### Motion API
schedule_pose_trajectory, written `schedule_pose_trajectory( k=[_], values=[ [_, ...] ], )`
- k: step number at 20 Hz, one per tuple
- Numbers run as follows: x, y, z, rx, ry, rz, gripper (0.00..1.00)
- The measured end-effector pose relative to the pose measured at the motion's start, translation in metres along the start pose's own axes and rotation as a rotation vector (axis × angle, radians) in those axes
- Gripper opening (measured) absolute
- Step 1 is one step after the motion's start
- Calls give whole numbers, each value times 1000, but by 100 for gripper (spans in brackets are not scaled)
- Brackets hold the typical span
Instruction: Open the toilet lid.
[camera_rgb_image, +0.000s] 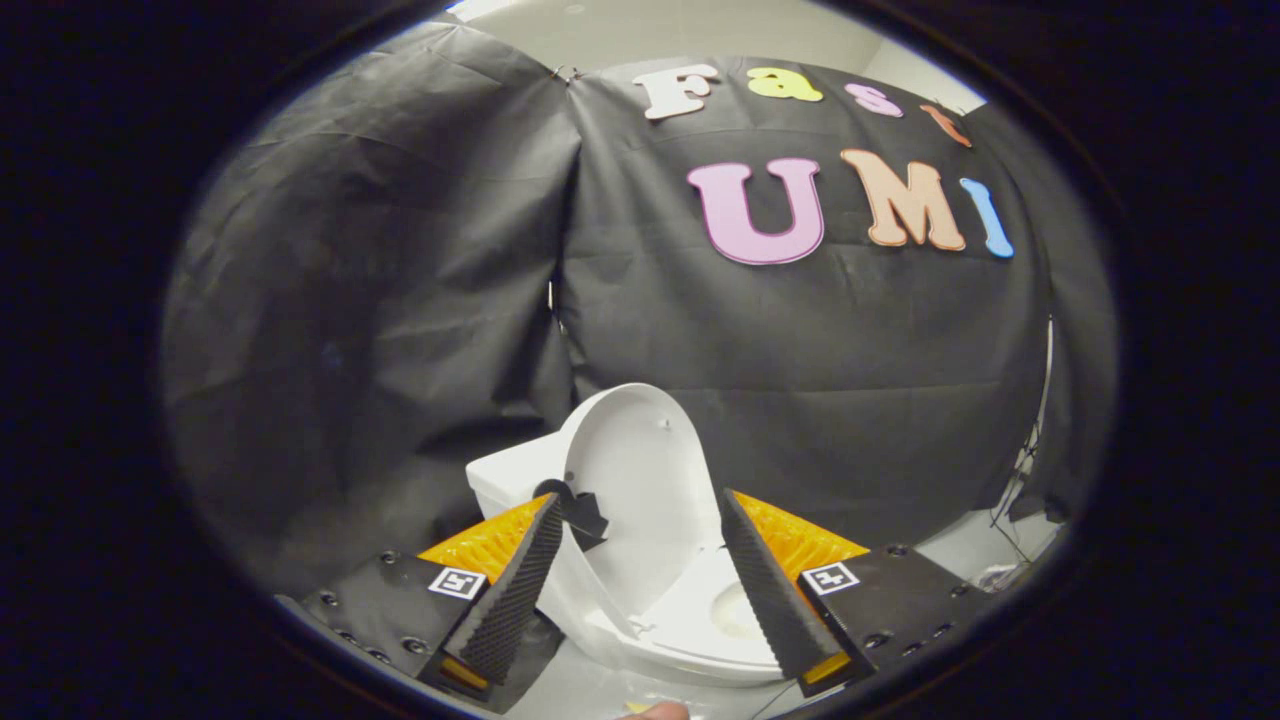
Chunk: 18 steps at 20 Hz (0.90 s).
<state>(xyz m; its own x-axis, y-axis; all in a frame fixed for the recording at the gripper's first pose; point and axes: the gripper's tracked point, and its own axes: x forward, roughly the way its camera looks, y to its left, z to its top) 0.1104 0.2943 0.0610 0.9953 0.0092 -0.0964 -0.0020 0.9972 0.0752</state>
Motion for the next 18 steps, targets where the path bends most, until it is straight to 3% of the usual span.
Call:
schedule_pose_trajectory(
  k=[3,8,18],
  values=[
    [-14,-9,-7,-29,-12,38,99],
    [-40,-65,-27,-59,40,-23,99],
    [-92,-134,27,-119,-20,-66,99]
  ],
)
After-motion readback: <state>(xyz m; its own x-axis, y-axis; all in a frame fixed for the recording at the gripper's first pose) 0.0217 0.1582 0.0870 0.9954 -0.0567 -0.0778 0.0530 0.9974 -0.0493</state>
